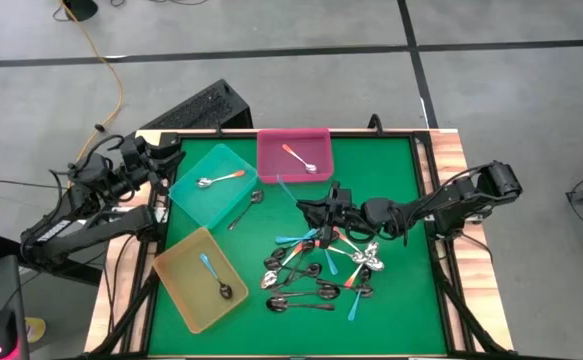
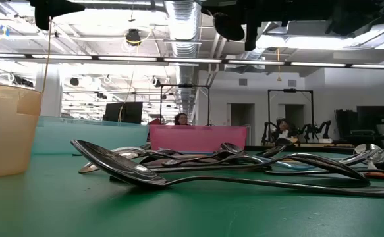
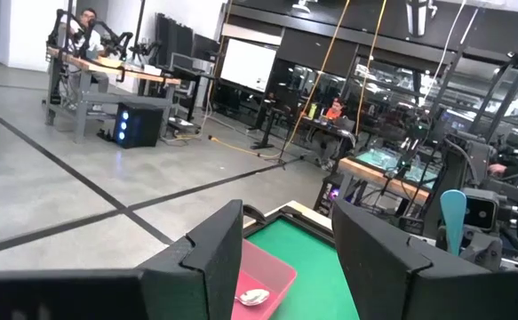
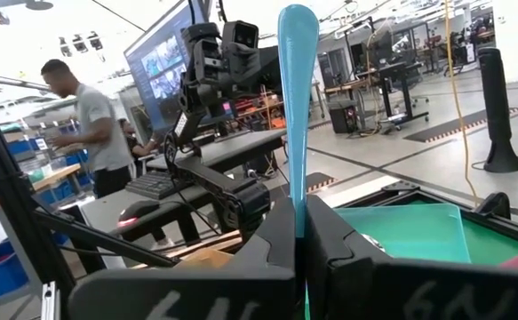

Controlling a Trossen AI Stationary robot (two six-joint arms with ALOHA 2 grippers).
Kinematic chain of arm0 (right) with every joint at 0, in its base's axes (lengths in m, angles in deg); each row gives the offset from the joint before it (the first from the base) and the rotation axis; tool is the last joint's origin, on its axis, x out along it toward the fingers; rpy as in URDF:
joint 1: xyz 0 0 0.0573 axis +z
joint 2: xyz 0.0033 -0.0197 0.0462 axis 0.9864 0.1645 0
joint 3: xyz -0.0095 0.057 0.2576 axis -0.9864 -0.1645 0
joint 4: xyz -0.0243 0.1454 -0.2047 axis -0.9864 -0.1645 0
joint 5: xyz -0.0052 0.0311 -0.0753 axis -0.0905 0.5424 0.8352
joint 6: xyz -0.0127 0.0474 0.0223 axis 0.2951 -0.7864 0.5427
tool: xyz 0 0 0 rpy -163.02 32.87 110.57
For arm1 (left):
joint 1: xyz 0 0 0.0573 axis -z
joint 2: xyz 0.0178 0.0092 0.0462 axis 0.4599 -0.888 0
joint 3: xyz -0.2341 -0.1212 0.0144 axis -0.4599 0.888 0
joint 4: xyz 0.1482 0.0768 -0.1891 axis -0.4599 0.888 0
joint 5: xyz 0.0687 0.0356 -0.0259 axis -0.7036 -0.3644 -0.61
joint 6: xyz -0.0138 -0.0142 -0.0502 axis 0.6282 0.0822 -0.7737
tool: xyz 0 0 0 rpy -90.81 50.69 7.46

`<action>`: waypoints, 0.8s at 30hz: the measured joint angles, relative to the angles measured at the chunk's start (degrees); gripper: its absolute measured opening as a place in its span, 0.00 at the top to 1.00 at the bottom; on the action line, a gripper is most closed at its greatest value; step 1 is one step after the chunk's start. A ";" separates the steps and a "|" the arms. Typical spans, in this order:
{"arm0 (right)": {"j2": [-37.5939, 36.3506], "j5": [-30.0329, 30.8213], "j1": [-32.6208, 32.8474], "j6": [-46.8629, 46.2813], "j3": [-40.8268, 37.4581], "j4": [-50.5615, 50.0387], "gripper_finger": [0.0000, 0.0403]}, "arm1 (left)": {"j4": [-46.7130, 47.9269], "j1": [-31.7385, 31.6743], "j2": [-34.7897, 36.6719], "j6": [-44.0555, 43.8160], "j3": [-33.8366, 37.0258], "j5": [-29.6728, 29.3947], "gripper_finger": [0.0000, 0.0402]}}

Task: Sort silverware by color (type)
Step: Put the blue spoon into the orange bin

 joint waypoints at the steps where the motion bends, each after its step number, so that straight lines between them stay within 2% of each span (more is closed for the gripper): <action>1: 0.00 0.00 0.00 0.00 0.00 0.01 0.97 | 0.00 0.02 0.00 0.02 0.00 0.00 0.61; 20: 0.00 -2.08 -0.86 0.00 0.00 2.96 0.97 | -0.04 0.02 0.00 -0.39 0.00 -0.06 0.61; 24: 0.00 -2.14 -0.68 0.00 0.00 2.94 0.97 | -0.03 0.00 0.00 -0.42 0.00 -1.54 0.61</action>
